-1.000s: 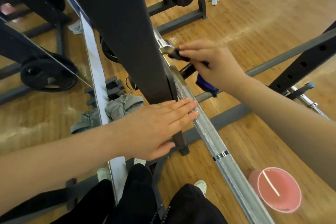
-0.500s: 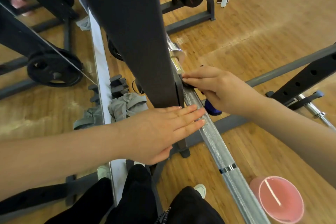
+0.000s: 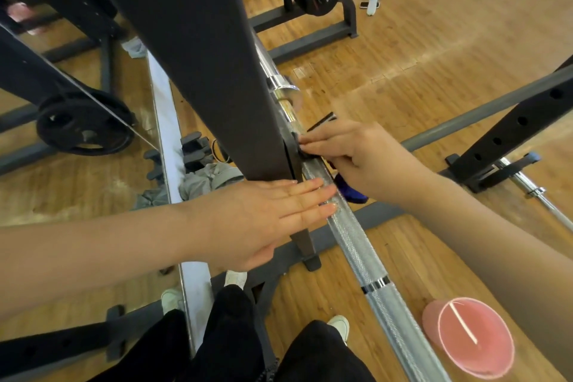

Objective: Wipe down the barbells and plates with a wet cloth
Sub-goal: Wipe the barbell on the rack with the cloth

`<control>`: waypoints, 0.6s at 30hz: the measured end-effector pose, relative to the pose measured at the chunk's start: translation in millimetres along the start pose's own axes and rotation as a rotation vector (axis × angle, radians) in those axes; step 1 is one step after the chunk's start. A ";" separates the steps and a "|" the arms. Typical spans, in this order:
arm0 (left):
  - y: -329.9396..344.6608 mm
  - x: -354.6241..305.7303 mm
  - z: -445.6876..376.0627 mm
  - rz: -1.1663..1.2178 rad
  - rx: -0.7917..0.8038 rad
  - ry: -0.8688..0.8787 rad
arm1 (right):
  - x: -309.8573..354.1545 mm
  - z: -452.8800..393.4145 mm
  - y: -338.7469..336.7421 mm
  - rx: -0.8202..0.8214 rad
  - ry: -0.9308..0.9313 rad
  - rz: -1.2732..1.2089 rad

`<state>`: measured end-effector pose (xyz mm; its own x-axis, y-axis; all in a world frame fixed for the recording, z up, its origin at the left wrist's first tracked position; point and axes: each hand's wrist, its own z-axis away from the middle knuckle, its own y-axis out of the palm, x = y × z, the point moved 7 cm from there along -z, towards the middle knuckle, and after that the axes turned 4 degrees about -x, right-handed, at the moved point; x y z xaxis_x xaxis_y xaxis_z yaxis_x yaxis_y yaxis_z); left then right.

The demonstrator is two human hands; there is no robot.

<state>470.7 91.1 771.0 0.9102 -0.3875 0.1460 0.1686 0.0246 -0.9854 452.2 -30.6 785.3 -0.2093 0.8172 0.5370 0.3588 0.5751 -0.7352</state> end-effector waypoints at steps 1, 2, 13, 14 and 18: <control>0.3 0.7 0.1 0.009 0.011 -0.006 | -2.8 -2.5 -4.8 0.001 0.019 -0.012; 0.4 0.7 0.4 0.026 0.020 -0.011 | -6.4 -7.6 -9.4 -0.018 0.051 -0.008; -0.1 -6.8 1.2 0.041 -0.009 -0.079 | 5.6 -20.5 2.4 0.055 0.198 0.099; -0.9 -5.9 0.7 0.039 -0.009 -0.074 | 9.1 -10.3 -1.0 0.037 0.179 0.076; -0.6 -5.5 1.0 0.016 -0.009 -0.081 | 2.4 -0.6 -4.3 0.036 0.299 0.050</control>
<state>465.9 94.1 770.8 0.9406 -0.3109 0.1362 0.1504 0.0219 -0.9884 450.7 -31.1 790.0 0.0867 0.7999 0.5939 0.3285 0.5398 -0.7750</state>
